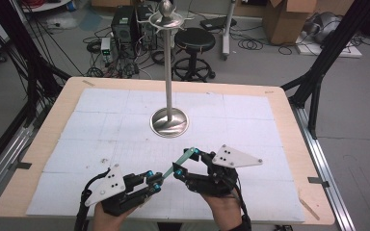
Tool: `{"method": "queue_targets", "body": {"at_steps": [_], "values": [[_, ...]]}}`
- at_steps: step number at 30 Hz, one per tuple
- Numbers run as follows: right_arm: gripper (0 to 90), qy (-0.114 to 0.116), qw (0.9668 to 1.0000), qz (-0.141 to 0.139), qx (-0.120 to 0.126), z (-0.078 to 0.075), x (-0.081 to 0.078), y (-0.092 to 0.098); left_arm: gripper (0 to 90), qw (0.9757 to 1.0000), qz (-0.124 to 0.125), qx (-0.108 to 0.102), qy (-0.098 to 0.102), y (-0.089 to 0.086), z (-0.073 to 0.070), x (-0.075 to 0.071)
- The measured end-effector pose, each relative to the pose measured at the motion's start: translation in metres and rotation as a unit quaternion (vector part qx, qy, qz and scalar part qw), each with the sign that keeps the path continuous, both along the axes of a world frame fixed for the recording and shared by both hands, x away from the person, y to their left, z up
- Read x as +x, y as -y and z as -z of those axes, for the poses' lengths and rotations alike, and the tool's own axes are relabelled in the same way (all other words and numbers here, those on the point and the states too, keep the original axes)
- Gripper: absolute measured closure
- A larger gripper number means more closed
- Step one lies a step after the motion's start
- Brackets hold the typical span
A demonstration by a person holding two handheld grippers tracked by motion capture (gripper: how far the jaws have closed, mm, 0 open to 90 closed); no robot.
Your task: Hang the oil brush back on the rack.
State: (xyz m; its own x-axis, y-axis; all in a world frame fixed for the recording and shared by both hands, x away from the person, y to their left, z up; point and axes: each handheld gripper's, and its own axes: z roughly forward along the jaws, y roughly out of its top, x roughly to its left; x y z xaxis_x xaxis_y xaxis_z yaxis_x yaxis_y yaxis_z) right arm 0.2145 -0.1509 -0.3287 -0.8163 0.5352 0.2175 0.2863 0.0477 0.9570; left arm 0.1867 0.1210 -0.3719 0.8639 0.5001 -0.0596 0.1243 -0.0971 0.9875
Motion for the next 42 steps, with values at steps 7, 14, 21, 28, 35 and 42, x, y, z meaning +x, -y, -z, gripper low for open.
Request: {"method": "queue_targets", "body": {"at_steps": [7, 14, 21, 28, 35, 42], "values": [[59.6, -0.003, 0.9999, -0.012, 0.009, -0.003, 0.0, 0.0, 81.3, 1.0, 0.004, 0.004, -0.002, 0.002, 0.001, 0.0], [73.5, -0.01, 0.9995, -0.022, 0.02, -0.005, -0.002, 0.002, 81.3, 0.9999, 0.011, 0.008, -0.004, 0.005, 0.003, -0.001], [80.3, -0.015, 0.9986, -0.043, 0.026, -0.009, -0.004, 0.0, 81.4, 0.9999, 0.014, 0.006, -0.006, 0.008, 0.004, -0.001], [82.8, 0.005, 0.9978, -0.065, 0.01, -0.018, -0.01, -0.005, 67.1, 0.9983, 0.052, -0.016, -0.022, 0.002, 0.002, 0.004], [82.8, 0.007, 0.9936, -0.112, -0.014, -0.023, -0.003, -0.001, 50.7, 0.9935, 0.101, -0.023, -0.045, -0.005, -0.005, 0.01], [82.8, 0.004, 0.9789, -0.204, 0.0, -0.025, 0.001, 0.001, 50.5, 0.9859, 0.156, -0.013, -0.058, 0.003, -0.006, 0.011]]}}
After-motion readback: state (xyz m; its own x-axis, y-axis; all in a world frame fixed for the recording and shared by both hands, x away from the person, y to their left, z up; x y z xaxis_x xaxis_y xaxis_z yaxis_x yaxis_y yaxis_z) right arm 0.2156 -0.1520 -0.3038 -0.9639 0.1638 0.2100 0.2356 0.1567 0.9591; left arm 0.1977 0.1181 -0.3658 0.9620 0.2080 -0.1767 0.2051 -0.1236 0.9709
